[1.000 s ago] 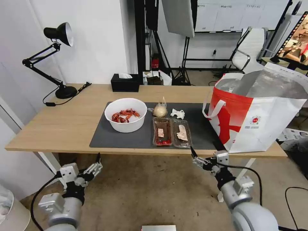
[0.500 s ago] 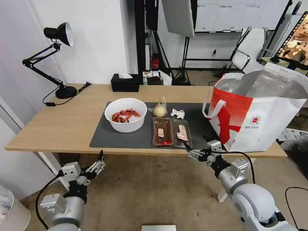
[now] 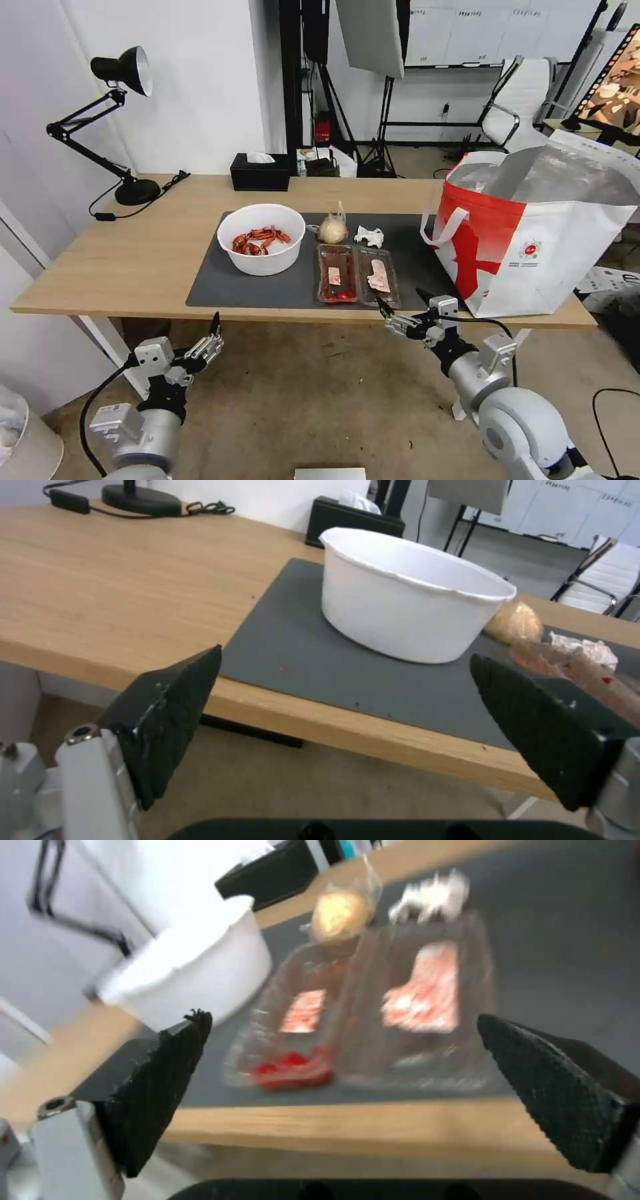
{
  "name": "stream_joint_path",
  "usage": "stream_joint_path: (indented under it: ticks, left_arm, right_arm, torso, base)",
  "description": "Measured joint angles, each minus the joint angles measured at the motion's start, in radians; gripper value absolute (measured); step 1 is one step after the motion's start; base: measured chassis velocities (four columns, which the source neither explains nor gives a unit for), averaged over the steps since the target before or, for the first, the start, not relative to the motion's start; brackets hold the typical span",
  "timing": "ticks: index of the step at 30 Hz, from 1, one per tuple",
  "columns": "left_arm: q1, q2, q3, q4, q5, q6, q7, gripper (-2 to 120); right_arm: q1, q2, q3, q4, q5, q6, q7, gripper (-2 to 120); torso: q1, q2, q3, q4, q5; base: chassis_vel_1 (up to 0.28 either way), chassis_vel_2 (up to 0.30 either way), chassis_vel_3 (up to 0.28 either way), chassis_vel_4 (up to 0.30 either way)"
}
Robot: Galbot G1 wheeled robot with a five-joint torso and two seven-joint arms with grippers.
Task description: Pick up the trash from the table and place it into the takeout bag.
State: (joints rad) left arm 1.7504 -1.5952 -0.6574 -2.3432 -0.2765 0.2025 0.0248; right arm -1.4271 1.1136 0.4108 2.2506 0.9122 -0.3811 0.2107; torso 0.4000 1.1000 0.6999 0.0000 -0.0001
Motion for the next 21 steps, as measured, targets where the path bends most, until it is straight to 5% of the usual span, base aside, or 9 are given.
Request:
stream_joint_path:
  ticks: [2,4,7,21]
  left_arm:
    - [0.000,0.000,0.001,0.000,0.000,0.000,0.000,100]
    - [0.001,0.000,0.007,0.000,0.000,-0.001,0.001,100]
    - [-0.001,0.000,0.012,0.002,0.000,-0.002,0.001,100]
    - [-0.005,0.002,0.016,0.022,-0.005,-0.031,0.014,100]
  right_arm:
    - [0.008,0.004,-0.006,0.012,0.088,-0.009,0.053,100]
    - [0.047,0.022,-0.023,0.034,0.365,-0.014,0.210,100]
    - [0.070,0.037,-0.027,0.036,0.519,-0.003,0.279,100]
    - [0.146,0.112,-0.163,-0.037,0.607,0.109,0.390,100]
  torso:
    - [0.000,0.000,0.000,0.0000,0.0000]
    - [0.000,0.000,0.000,0.0000,0.0000]
    - [0.000,0.000,0.000,0.0002,0.0001]
    - [0.000,0.000,0.000,0.0000,0.0001]
  base:
    - [0.000,0.000,0.000,0.000]
    - [0.000,0.000,0.000,0.000]
    - [0.000,0.000,0.000,0.000]
    - [0.000,0.000,0.000,0.000]
